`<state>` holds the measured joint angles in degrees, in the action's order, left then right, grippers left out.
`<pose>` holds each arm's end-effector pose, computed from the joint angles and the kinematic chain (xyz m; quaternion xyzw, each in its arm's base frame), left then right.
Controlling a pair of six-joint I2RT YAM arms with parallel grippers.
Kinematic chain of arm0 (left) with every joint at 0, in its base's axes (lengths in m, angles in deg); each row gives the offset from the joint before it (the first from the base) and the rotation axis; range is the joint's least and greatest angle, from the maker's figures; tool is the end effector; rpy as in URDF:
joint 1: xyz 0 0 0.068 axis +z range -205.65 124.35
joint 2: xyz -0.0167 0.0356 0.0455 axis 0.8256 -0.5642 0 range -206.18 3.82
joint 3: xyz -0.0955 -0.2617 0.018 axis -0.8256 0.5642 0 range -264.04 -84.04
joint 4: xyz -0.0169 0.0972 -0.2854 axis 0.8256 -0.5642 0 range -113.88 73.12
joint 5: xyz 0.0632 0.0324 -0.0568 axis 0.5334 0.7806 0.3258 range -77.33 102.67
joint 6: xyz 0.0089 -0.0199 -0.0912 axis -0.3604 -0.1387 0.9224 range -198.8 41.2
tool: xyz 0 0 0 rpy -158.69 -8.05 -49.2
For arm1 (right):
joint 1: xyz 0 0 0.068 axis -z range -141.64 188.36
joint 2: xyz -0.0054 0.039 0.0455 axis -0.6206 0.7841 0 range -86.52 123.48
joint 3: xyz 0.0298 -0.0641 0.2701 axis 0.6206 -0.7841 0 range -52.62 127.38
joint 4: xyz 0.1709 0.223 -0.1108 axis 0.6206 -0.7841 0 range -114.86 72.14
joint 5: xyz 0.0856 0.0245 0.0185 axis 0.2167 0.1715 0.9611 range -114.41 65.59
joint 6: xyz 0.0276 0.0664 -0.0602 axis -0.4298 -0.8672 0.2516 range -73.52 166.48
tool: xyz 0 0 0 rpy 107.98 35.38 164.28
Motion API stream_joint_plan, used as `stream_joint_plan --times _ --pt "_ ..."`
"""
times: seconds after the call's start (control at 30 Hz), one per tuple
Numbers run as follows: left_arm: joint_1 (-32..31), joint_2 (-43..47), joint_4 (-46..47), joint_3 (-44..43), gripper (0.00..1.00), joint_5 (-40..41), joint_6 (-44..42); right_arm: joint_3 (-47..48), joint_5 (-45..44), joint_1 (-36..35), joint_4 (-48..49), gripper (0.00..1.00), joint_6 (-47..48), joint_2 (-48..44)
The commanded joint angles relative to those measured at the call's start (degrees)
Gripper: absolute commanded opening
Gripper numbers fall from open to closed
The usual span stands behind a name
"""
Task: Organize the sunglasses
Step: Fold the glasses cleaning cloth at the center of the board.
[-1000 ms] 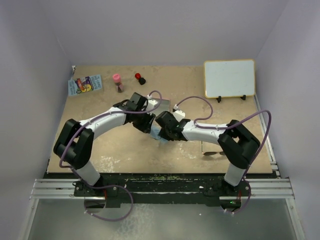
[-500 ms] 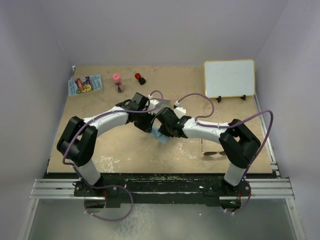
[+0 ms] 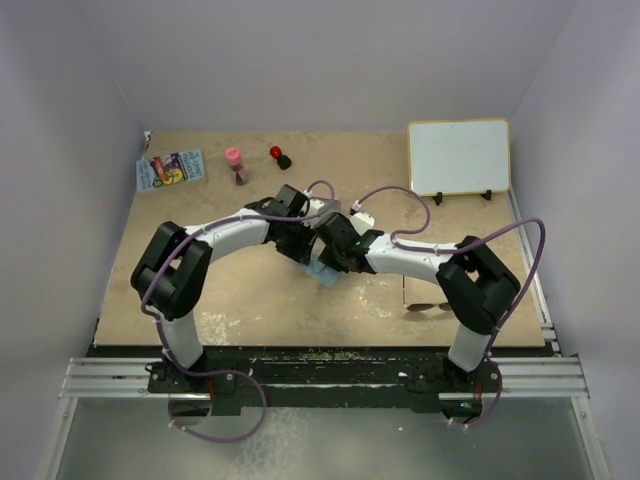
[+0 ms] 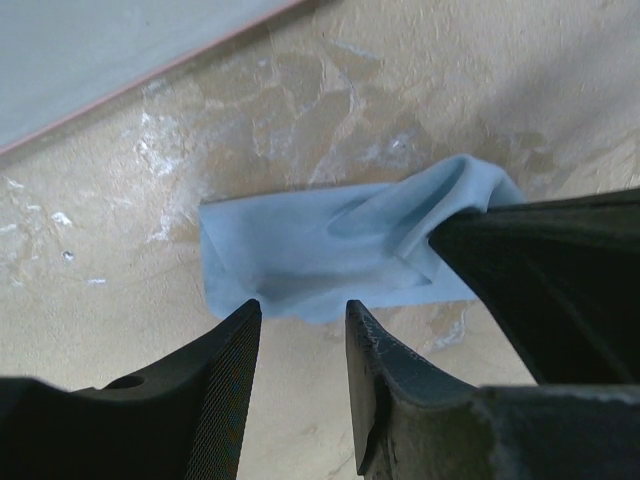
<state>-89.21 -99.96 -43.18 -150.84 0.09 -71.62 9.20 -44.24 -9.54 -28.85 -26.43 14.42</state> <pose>0.3405 -0.2480 0.1112 0.2453 0.9358 -0.1798 0.1782 0.3102 0.3006 0.1262 0.2578 0.8913 0.2122 0.3067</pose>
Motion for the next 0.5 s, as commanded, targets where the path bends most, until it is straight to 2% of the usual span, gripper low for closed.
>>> stream_joint_plan --times 0.0,0.47 --pt "-0.57 -1.69 1.14 -3.26 0.43 1.15 2.28 0.84 -0.06 0.34 1.55 0.0 -0.14 0.38" --pt "-2.51 -5.55 0.06 -2.8 0.43 0.12 3.1 -0.86 0.42 1.05 2.7 0.0 0.04 -0.53"
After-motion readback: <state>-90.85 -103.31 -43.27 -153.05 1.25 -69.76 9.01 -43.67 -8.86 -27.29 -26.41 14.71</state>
